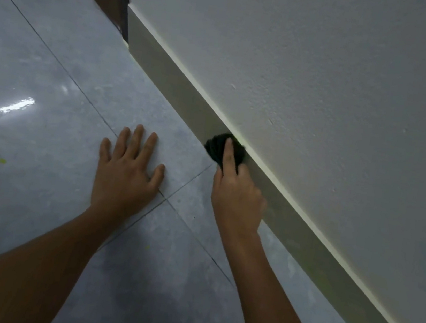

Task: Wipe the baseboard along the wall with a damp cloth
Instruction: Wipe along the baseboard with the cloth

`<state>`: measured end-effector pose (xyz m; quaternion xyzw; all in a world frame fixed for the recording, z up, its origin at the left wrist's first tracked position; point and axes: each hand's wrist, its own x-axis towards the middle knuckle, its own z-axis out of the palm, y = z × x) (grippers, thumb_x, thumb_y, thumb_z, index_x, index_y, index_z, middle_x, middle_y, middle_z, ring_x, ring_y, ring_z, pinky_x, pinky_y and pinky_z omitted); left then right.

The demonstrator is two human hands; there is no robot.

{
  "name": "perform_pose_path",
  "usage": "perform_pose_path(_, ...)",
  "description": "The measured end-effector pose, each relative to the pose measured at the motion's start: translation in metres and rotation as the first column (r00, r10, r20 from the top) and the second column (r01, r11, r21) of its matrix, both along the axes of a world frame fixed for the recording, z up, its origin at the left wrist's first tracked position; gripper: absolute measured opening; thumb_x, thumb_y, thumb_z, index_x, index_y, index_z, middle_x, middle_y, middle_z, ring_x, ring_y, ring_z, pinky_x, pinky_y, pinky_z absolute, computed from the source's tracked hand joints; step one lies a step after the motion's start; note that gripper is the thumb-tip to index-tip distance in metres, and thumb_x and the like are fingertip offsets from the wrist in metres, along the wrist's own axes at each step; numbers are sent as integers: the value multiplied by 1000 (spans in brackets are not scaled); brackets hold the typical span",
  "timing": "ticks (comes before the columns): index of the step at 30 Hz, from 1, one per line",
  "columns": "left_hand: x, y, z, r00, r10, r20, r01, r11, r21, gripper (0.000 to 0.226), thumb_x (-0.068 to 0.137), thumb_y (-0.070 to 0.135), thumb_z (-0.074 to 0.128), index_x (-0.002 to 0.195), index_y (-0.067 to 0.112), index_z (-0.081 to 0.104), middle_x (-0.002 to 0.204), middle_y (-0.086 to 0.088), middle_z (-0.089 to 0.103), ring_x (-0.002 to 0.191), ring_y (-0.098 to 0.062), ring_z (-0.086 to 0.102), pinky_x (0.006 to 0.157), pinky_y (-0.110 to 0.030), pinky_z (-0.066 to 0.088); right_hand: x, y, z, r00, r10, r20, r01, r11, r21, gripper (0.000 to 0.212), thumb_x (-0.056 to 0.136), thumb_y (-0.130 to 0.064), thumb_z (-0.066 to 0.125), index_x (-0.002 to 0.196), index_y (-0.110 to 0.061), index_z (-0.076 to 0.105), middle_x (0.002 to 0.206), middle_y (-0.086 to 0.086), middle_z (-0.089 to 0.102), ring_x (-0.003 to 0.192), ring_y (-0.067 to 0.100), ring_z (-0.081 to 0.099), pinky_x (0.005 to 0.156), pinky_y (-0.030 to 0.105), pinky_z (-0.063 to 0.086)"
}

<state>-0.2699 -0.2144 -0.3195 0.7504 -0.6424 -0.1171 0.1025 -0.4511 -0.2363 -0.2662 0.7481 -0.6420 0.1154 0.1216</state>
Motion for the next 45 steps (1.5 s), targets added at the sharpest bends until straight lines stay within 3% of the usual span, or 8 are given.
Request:
perform_pose_path(5,-2,-3,3,1000,-1,12,1,1000,-22,73,87,57,15,152,23,12,161,-6,7,148,-26,3,117,-50,0,-26,24,-15,993,-57,-102,75,980,183,57,71,-32,81,125,-25,64,56,1,60,30,12,33,37,18,21)
perform_pose_path(11,-2,3,-3,1000,3,-5,-3,1000,3,73,87,58,13,152,24,6,161,-4,0,148,-24,-4,117,-48,-4,-19,15,2,999,-14,45,16,999,-46,49,81,-26,72,129,-22,61,57,2,54,36,10,25,35,17,24)
perform_pose_path(17,-18,-8,8,1000,8,-4,-8,1000,5,68,90,45,12,152,15,8,160,-10,4,147,-26,-1,117,-48,-5,-50,31,-5,991,-104,-88,132,900,415,51,102,-33,37,150,-36,20,105,6,63,69,19,60,57,28,41)
perform_pose_path(22,-87,25,11,992,-77,-97,77,997,-5,68,91,49,8,151,18,0,161,-6,-4,147,-22,-9,116,-45,-11,-44,34,19,986,-117,119,101,986,129,50,95,-26,53,143,-24,42,76,10,60,50,18,43,46,27,36)
perform_pose_path(28,-93,42,-7,997,-67,-39,65,997,-41,69,92,54,19,152,20,8,161,-6,4,148,-26,-1,116,-49,-5,-53,51,-2,993,-103,-65,121,900,418,52,102,-30,35,150,-37,15,109,7,61,80,24,63,62,29,40)
perform_pose_path(35,-92,41,-5,998,-49,-27,48,998,-32,71,92,56,20,152,21,7,161,-6,4,148,-25,-2,117,-50,-4,-75,52,15,999,-15,-42,15,1000,10,50,76,-25,78,124,-23,64,57,5,57,38,12,27,41,11,12)
perform_pose_path(41,-94,46,-7,999,-52,-10,52,999,-8,72,91,57,19,152,21,6,161,-6,3,148,-25,-2,118,-51,-2,-79,60,-4,989,1,-147,57,919,391,53,101,-29,41,149,-37,22,101,7,62,70,26,65,55,28,36)
perform_pose_path(45,-91,38,-1,998,-64,2,64,998,-20,72,90,57,17,152,21,5,161,-6,3,148,-25,-2,118,-51,-2,-101,70,8,983,-33,-181,75,970,232,53,81,-25,73,131,-32,57,69,6,65,40,22,56,41,21,28)
